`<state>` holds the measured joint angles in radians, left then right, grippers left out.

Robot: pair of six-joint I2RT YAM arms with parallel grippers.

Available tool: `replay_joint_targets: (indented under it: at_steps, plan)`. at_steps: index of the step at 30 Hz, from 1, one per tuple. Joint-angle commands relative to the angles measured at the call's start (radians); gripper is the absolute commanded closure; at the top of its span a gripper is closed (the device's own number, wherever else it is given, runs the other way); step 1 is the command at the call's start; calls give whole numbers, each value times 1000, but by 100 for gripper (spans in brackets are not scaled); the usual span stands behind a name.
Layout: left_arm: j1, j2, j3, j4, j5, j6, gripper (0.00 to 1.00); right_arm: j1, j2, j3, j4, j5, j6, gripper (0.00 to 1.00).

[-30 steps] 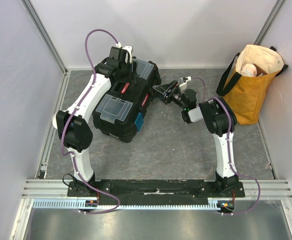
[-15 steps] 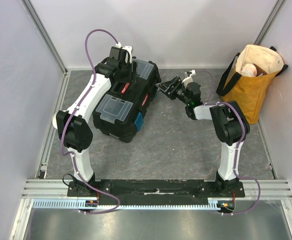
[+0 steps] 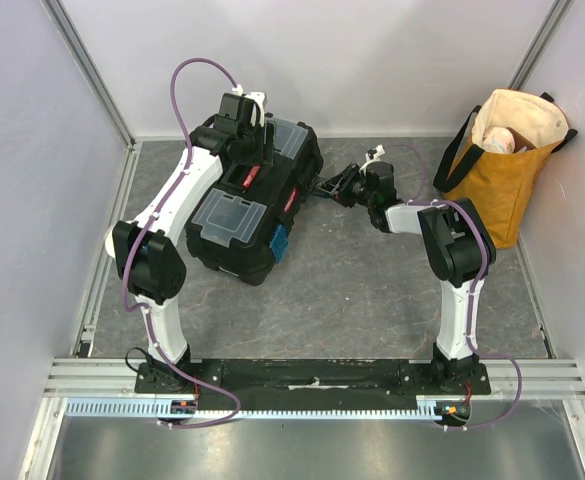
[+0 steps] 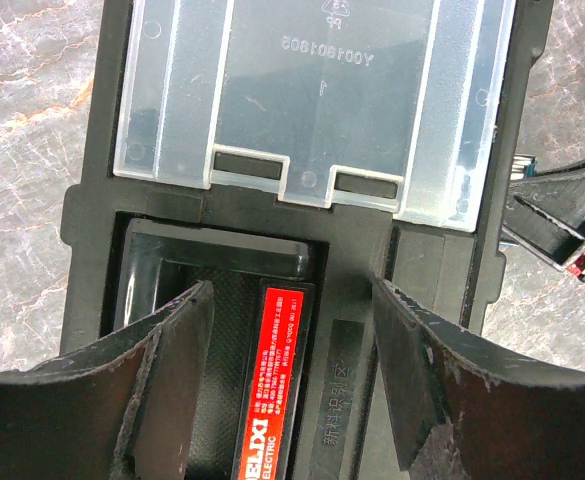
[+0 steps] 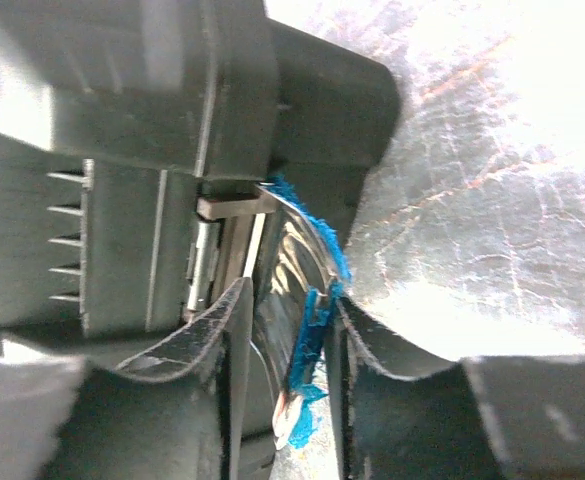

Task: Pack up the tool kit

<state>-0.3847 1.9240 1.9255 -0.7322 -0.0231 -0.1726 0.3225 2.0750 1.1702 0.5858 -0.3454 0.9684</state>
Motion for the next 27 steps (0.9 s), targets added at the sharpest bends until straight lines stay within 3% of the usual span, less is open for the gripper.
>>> replay_joint_targets:
  at_steps: [1, 4, 11, 27]
  plan:
    - [-37, 38, 6, -107, 92, 13, 29, 0, -55, 55, -124, 66, -80, 66]
    - [-40, 40, 12, -107, 95, 16, 28, 0, -93, 71, -208, 117, -125, 76]
    - [-37, 56, 20, -108, 112, 7, 29, 0, -151, 170, -441, 230, -200, 86]
    - [-37, 73, 27, -105, 118, 4, 29, 52, -107, 511, -770, 324, -293, 87]
